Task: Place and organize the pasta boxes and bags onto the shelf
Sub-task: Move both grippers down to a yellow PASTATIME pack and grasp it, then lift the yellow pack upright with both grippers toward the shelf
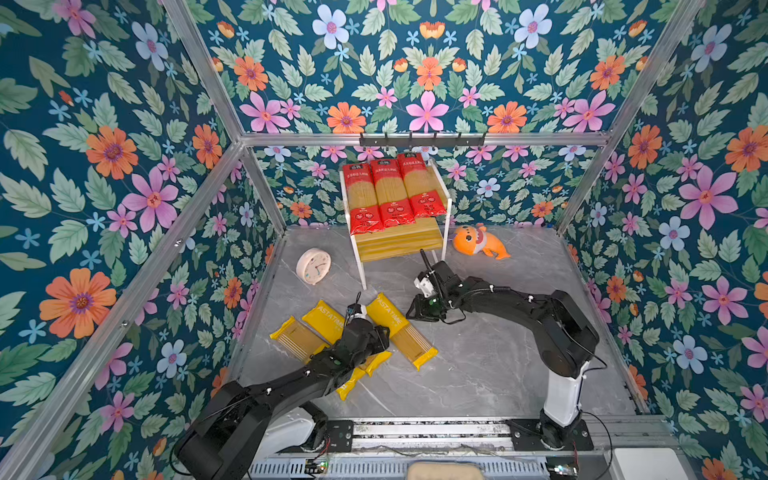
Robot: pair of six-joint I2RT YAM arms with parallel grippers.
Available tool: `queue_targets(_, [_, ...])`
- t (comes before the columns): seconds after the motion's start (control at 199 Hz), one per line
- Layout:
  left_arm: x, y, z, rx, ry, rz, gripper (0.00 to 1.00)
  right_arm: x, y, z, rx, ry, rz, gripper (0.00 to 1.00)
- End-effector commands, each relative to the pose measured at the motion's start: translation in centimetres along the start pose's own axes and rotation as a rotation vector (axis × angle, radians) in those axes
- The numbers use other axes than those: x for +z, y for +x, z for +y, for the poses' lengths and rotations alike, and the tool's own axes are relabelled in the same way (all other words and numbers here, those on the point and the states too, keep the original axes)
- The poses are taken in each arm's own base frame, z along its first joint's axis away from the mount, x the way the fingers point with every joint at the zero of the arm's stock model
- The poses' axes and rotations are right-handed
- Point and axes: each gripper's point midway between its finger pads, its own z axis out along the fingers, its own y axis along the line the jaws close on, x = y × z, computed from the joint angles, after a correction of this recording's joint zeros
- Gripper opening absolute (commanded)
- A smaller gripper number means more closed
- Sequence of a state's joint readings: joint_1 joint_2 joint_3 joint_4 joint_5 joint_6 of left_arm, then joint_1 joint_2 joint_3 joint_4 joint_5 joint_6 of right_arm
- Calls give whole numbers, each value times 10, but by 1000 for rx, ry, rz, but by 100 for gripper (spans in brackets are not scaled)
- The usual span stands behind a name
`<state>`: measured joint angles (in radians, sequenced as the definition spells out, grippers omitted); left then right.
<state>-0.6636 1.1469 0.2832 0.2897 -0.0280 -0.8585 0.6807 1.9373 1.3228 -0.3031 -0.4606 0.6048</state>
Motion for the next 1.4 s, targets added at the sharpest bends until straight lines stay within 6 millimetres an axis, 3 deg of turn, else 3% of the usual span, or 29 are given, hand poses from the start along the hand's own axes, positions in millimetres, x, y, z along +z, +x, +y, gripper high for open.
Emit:
queue_targets(0.0, [2, -8, -4, -87, 39, -58, 55, 11, -1, -6, -62, 31, 35, 38])
queue_targets(0.19, [6, -5, 3, -99, 23, -60, 54, 36, 3, -8, -90, -1, 126, 40])
queue_targets(0.336, [11, -2, 5, -124, 37, -70, 51, 43, 4, -5, -116, -38, 145, 39])
queue_targets(0.501, [19, 3, 1, -137, 63, -46, 45, 45, 5, 4, -149, -117, 132, 26])
queue_targets(0.657, [19, -1, -4, -126, 73, -56, 44, 32, 3, 17, -197, -191, 61, 12])
queue_targets(0.792, [17, -9, -12, -115, 96, -67, 44, 16, -1, 25, -210, -236, -4, 5])
queue_targets(0.942, [9, -28, -38, -91, 182, -105, 47, -17, -8, 30, -219, -286, -127, 0])
queue_targets(1.113, [-23, -60, -69, 34, 370, -257, 55, -64, -12, 39, -308, -313, -335, 0])
queue_targets(1.183, [-35, -69, -85, 92, 441, -283, 57, -90, -13, 52, -364, -338, -420, 0])
queue_targets(1.308, [-51, -71, -122, 199, 601, -269, 59, -116, -14, 61, -438, -342, -528, 0])
queue_targets(1.399, [-60, -68, -136, 226, 685, -266, 59, -137, -16, 67, -504, -339, -613, 0])
